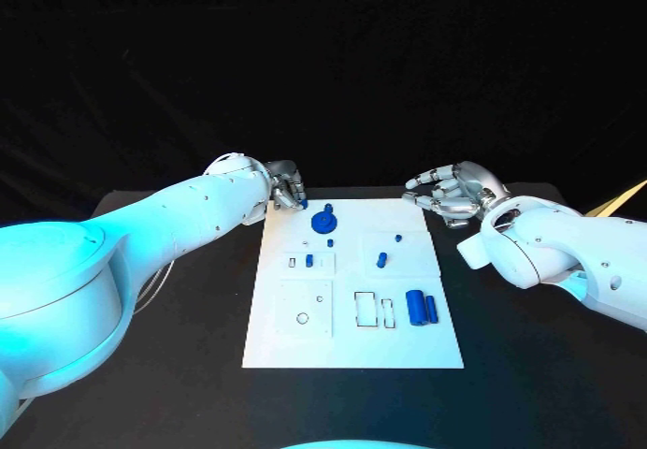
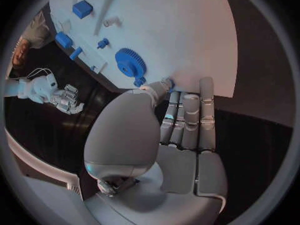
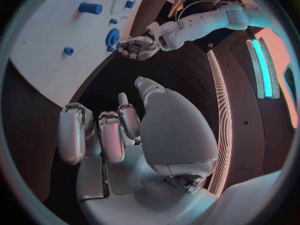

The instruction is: Assemble the parts on the task board

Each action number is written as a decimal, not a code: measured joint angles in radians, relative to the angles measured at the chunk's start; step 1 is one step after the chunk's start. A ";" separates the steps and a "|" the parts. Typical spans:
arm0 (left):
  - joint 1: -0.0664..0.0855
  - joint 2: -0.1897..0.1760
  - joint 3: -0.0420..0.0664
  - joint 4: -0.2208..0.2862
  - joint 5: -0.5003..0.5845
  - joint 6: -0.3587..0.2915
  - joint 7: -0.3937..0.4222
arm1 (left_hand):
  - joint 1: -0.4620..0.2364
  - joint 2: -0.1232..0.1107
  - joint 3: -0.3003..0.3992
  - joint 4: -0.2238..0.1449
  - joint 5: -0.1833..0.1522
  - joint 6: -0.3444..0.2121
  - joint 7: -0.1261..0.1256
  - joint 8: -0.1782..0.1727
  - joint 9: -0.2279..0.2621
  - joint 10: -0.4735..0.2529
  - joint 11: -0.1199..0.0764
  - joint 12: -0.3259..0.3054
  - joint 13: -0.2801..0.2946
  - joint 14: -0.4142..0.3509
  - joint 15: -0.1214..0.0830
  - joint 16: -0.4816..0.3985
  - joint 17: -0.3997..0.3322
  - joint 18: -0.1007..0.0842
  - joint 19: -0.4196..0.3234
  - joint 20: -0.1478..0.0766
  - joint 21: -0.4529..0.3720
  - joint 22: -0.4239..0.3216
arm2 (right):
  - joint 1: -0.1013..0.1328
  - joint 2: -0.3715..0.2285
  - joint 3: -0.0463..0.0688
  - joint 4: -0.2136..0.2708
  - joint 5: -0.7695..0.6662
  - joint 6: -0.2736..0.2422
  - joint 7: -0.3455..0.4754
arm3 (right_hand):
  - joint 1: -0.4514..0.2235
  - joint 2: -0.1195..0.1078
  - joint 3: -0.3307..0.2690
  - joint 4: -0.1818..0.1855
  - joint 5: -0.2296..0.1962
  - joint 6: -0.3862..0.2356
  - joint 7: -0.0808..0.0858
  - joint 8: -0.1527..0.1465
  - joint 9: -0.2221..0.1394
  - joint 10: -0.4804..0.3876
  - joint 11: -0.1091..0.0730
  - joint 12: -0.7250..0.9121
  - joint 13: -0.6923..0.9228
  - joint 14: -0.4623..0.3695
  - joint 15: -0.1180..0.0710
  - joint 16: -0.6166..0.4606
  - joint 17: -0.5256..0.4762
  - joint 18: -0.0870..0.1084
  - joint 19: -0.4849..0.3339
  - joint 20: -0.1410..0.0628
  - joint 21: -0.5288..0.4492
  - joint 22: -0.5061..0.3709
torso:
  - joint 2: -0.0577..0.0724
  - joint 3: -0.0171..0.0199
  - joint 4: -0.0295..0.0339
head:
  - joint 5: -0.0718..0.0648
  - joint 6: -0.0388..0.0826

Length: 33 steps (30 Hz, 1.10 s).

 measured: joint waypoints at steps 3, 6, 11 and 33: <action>-0.001 0.000 -0.001 -0.001 0.001 -0.010 0.008 | 0.000 0.000 0.000 0.000 0.000 0.030 -0.003 0.000 0.000 0.023 0.000 -0.004 -0.011 0.007 -0.007 0.012 0.008 0.000 0.009 -0.009 0.025 0.021 | 0.000 0.000 0.000 0.000 0.000 0.000 0.000 | 0.000 0.000 0.000 0.000 0.000 0.000 0.000 0.000 0.000 0.000 0.000 0.000 0.000 0.000 0.000 0.000 0.000 0.000 0.000 0.000 0.000 0.000 | 0.000 0.0000 0.0000 | 0.001 -0.001; -0.003 0.000 -0.003 -0.001 0.004 -0.025 0.017 | 0.001 0.001 -0.007 -0.007 0.000 0.048 -0.004 0.001 0.000 0.038 -0.003 -0.004 -0.015 0.019 -0.009 0.023 0.015 0.000 0.010 -0.009 0.033 0.035 | 0.000 0.000 0.000 0.000 0.000 0.001 0.000 | 0.000 0.000 0.000 0.000 0.000 0.000 0.000 0.000 0.000 0.000 0.000 0.000 0.000 0.000 0.000 0.000 0.000 0.000 0.000 0.000 0.000 0.000 | 0.000 0.0007 -0.0001 | 0.001 -0.002; -0.003 0.001 -0.003 -0.001 0.014 -0.044 0.026 | 0.004 0.004 -0.010 -0.010 0.000 0.075 -0.010 0.016 0.003 0.078 -0.006 -0.003 -0.015 0.020 -0.009 0.023 0.016 0.000 0.023 -0.009 0.034 0.037 | 0.000 0.000 0.000 0.001 -0.001 0.002 -0.002 | 0.000 0.000 0.000 0.000 0.000 0.000 0.000 0.000 0.000 0.000 0.000 0.000 0.000 0.000 0.000 0.000 0.000 0.000 0.000 0.000 0.000 0.000 | 0.001 0.0017 -0.0005 | 0.001 -0.003; -0.003 0.002 -0.004 -0.002 0.038 -0.038 0.025 | -0.033 -0.032 -0.010 -0.009 0.000 -0.065 0.036 -0.053 -0.018 0.072 0.022 -0.035 -0.011 -0.001 0.025 0.031 -0.039 0.000 -0.004 0.018 0.023 0.022 | 0.000 0.002 0.000 0.001 -0.003 0.007 -0.004 | 0.000 0.000 0.000 0.000 0.000 0.000 0.000 0.000 0.000 0.000 0.000 0.000 0.000 0.000 0.000 0.000 0.000 0.000 0.000 0.000 0.000 0.000 | 0.000 0.0011 0.0001 | -0.002 -0.003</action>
